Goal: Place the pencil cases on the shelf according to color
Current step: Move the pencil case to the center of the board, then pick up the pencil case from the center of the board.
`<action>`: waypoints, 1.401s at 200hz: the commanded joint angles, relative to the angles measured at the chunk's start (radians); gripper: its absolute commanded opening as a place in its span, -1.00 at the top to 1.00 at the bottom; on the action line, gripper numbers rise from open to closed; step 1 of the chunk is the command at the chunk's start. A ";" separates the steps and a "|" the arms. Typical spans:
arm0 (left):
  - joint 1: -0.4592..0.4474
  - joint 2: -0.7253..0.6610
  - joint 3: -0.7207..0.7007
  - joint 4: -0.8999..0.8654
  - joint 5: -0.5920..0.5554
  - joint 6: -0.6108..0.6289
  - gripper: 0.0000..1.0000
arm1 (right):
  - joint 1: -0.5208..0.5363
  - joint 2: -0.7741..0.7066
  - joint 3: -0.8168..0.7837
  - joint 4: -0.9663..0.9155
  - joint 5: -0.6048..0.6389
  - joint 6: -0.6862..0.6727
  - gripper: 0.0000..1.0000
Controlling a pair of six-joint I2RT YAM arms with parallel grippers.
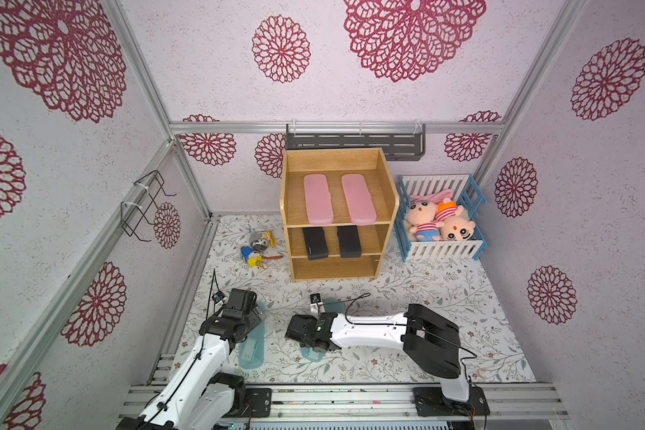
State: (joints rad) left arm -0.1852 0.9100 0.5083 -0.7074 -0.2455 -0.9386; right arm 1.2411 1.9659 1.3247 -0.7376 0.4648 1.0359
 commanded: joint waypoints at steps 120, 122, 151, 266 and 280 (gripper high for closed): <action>-0.130 0.000 0.021 0.025 0.014 -0.075 -0.94 | -0.065 -0.676 -0.547 0.131 -0.108 0.040 -0.98; -0.133 0.003 0.023 0.025 0.012 -0.075 -0.94 | -0.063 -0.681 -0.552 0.132 -0.112 0.042 -0.98; -0.154 0.018 0.035 0.028 -0.013 -0.072 -0.94 | -0.022 -0.730 -0.605 0.094 -0.125 0.101 -0.98; -0.167 0.026 0.027 0.040 -0.022 -0.069 -0.94 | 0.115 -0.447 -0.623 0.130 -0.171 0.225 -0.98; -0.168 0.024 0.029 0.039 -0.025 -0.068 -0.94 | 0.124 -0.432 -0.629 0.159 -0.167 0.230 -0.98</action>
State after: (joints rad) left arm -0.3435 0.9360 0.5224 -0.6846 -0.2501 -1.0065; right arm 1.3491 1.4807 0.7181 -0.6445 0.3378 1.2224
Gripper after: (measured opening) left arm 0.971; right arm 0.990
